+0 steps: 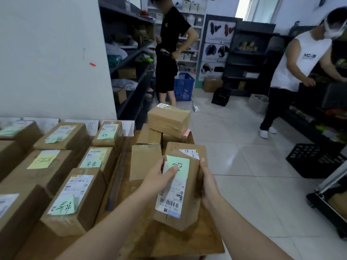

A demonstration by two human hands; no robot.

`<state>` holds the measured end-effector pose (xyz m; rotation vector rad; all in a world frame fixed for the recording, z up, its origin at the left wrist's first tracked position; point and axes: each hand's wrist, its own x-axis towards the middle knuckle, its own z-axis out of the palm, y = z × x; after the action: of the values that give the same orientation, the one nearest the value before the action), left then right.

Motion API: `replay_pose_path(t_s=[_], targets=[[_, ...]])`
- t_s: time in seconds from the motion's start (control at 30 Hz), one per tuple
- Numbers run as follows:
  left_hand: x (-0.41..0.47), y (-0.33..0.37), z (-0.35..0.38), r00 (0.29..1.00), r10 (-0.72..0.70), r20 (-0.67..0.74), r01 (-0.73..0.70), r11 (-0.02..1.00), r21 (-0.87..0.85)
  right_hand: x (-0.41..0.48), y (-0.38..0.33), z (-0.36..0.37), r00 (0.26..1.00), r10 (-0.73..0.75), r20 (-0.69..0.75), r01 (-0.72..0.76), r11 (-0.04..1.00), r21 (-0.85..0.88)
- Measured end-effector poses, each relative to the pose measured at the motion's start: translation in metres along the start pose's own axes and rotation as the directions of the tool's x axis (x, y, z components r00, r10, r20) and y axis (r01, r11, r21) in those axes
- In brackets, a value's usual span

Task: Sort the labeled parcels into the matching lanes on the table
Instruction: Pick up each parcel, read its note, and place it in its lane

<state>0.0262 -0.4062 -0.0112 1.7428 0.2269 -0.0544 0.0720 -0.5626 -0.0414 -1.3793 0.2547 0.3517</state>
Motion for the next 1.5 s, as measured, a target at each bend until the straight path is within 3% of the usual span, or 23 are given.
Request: replay_pose_path(t_s=[0.2, 0.43, 0.6, 0.7, 0.87, 0.93, 1.0, 1.13, 1.23, 1.37, 1.5], targets=[[-0.02, 0.008, -0.001, 0.984, 0.091, -0.155, -0.071, 0.989, 0.127, -0.009, 0.0, 0.012, 1.0, 0.001, 0.0, -0.001, 1.0, -0.004], [-0.033, 0.015, -0.01, 0.99, 0.104, -0.098, -0.095, 0.992, 0.087, -0.016, -0.001, 0.008, 1.0, 0.009, -0.009, -0.009, 0.999, 0.043], [-0.038, 0.012, -0.02, 0.988, 0.054, -0.143, -0.065, 0.995, -0.077, -0.022, -0.005, 0.008, 1.0, 0.019, 0.011, -0.02, 0.998, 0.066], [-0.039, 0.015, -0.022, 0.99, 0.043, -0.135, -0.053, 0.996, -0.072, -0.02, -0.006, 0.01, 0.999, 0.037, 0.013, -0.037, 0.999, -0.002], [-0.036, 0.023, -0.025, 0.989, 0.125, -0.076, -0.115, 0.986, 0.124, -0.027, -0.01, 0.009, 0.99, 0.079, 0.115, -0.074, 0.996, -0.052], [-0.033, 0.025, -0.026, 0.971, 0.183, -0.157, -0.11, 0.915, 0.387, -0.029, -0.008, 0.009, 0.982, 0.092, 0.168, -0.096, 0.995, 0.013], [-0.032, 0.026, -0.025, 0.927, 0.191, -0.324, -0.009, 0.873, 0.488, -0.031, -0.005, 0.011, 0.978, 0.088, 0.19, -0.105, 0.991, 0.082], [-0.036, 0.022, -0.022, 0.851, -0.065, -0.52, 0.154, 0.979, 0.13, -0.029, -0.002, 0.016, 0.979, 0.033, 0.203, -0.067, 0.985, 0.16], [-0.036, 0.018, -0.022, 0.837, -0.219, -0.501, 0.155, 0.974, -0.166, -0.029, -0.005, 0.016, 0.972, 0.005, 0.233, -0.035, 0.992, 0.125], [-0.039, 0.02, -0.019, 0.836, -0.133, -0.532, 0.028, 0.979, -0.201, -0.033, -0.006, 0.019, 0.953, -0.016, 0.301, 0.022, 1.0, -0.016], [-0.04, 0.021, -0.019, 0.828, -0.038, -0.56, -0.077, 0.981, -0.18, -0.039, -0.011, 0.026, 0.964, -0.03, 0.266, 0.036, 0.999, -0.018]])
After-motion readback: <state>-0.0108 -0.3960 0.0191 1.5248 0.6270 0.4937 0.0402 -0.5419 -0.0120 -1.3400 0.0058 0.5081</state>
